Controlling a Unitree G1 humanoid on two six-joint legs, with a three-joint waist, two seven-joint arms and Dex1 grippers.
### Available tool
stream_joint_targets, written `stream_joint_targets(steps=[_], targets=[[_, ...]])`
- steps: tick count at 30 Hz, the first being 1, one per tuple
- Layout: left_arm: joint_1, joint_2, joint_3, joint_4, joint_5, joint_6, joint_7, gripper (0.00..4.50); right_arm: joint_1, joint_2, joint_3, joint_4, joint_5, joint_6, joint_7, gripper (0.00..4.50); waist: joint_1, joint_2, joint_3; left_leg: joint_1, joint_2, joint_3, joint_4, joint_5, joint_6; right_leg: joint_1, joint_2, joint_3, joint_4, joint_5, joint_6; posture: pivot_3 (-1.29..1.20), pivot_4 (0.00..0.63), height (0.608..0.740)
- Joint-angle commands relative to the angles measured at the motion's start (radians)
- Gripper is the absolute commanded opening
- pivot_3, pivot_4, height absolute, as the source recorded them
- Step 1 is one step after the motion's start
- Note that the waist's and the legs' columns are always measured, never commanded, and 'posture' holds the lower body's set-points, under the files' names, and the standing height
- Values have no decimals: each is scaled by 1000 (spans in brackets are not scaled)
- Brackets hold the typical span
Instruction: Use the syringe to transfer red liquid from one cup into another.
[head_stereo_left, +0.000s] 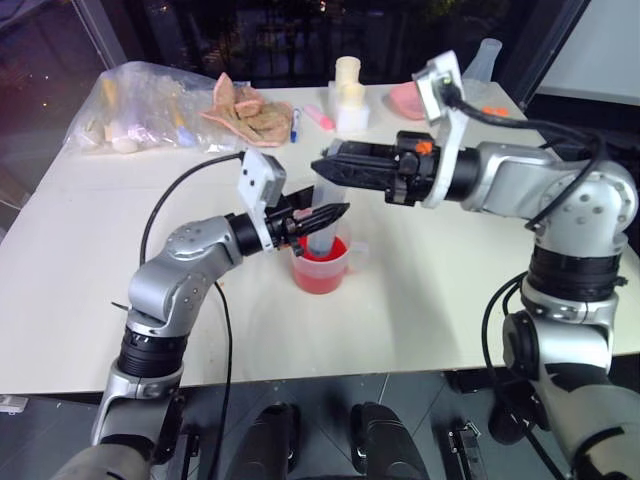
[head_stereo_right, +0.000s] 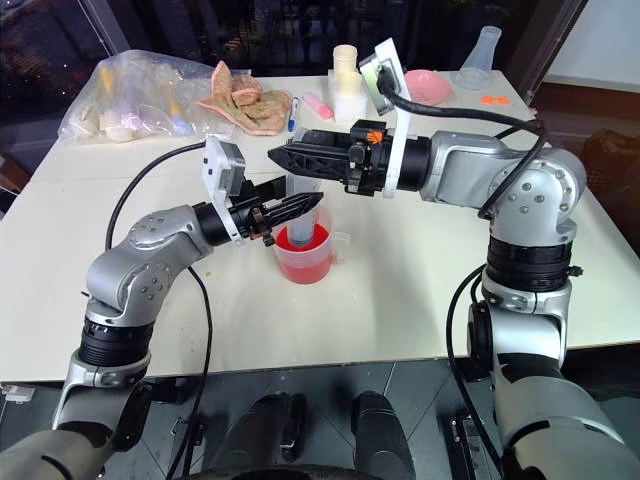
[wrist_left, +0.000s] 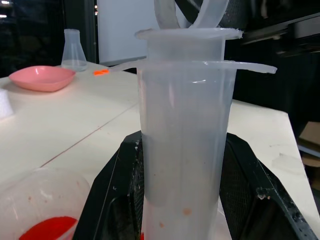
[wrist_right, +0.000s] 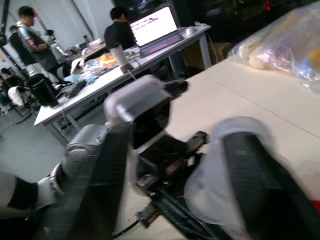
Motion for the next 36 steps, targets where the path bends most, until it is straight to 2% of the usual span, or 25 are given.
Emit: stream_joint_targets(steps=[1, 2, 3, 17, 36], targets=[[-9, -7, -29, -39, 16, -29, -6, 1473, -22, 34, 10, -32, 36, -3, 12, 604, 0, 0, 0, 0, 0, 0, 0, 0, 0, 0, 0, 0, 0, 0, 0, 0, 150, 740], [-5, -6, -29, -38, 18, -30, -7, 1473, -23, 35, 8, -33, 37, -1, 11, 129, 0, 0, 0, 0, 0, 0, 0, 0, 0, 0, 0, 0, 0, 0, 0, 0, 150, 740], [1, -4, -32, -36, 24, -37, -9, 1473, -23, 35, 6, -36, 39, 1, 12, 54, 0, 0, 0, 0, 0, 0, 0, 0, 0, 0, 0, 0, 0, 0, 0, 0, 150, 740], [88, 6, -88, 54, 140, -189, -64, 1473, -35, 20, -38, -59, 66, 10, 18, 54, 0, 0, 0, 0, 0, 0, 0, 0, 0, 0, 0, 0, 0, 0, 0, 0, 150, 740], [120, 6, -98, 59, 143, -192, -61, 1473, -64, -12, -62, -50, 75, -2, 12, 54, -1, 0, 0, 0, 0, 0, 0, 0, 1, 0, 0, 0, 0, 0, 0, 0, 150, 740]])
